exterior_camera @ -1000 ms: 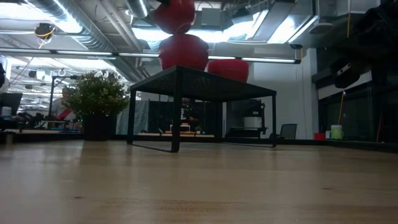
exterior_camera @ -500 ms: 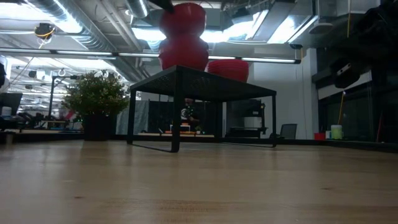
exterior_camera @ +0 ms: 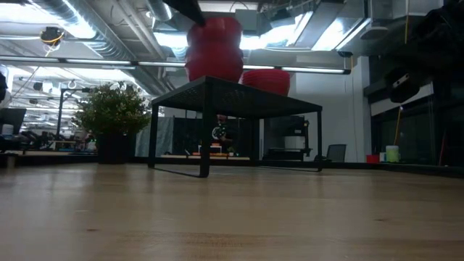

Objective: Pick & Place Mini bowls
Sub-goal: Stack the white patterned bowl on the white patterned bowl on the shelf

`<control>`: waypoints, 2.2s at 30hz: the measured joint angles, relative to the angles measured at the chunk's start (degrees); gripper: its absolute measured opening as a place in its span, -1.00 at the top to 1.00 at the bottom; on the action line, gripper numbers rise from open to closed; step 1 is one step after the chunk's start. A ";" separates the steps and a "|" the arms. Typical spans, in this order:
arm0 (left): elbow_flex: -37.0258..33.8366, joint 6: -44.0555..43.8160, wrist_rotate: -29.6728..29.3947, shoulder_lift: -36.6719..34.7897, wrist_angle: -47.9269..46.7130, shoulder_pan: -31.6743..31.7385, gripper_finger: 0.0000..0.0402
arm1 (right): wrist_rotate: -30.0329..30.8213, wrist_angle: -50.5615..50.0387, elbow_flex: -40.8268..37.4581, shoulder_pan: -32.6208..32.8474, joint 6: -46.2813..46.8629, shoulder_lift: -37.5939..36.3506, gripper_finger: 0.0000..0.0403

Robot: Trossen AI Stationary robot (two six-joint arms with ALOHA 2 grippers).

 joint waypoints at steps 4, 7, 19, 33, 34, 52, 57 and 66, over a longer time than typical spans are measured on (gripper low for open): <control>-0.02 -0.51 0.21 0.99 -1.78 1.26 0.99 | 0.00 0.00 0.00 0.01 0.00 0.01 0.91; -0.02 -0.55 0.36 1.84 -1.84 1.68 0.98 | 0.00 0.01 0.00 0.01 0.00 0.01 0.91; -0.02 -1.14 1.48 2.27 -1.82 1.85 0.89 | -0.02 0.01 0.00 0.01 0.01 0.01 0.91; -0.02 -7.47 0.96 -0.93 2.35 1.26 0.49 | 0.00 0.01 0.00 -0.01 0.00 0.01 0.91; -0.02 -8.09 0.96 -1.56 2.63 1.26 0.46 | -0.02 0.01 0.00 0.01 0.00 0.01 0.91; -0.02 -21.53 4.30 -9.03 2.97 -3.50 0.39 | -0.01 0.01 0.00 0.01 0.00 0.01 0.91; -0.02 -25.15 4.31 -9.03 0.74 -7.03 0.40 | 0.00 0.01 0.00 -0.01 0.00 0.01 0.91; -0.02 -32.61 4.27 -9.02 -4.74 -15.84 0.40 | -0.02 0.01 0.00 -0.01 0.00 0.01 0.91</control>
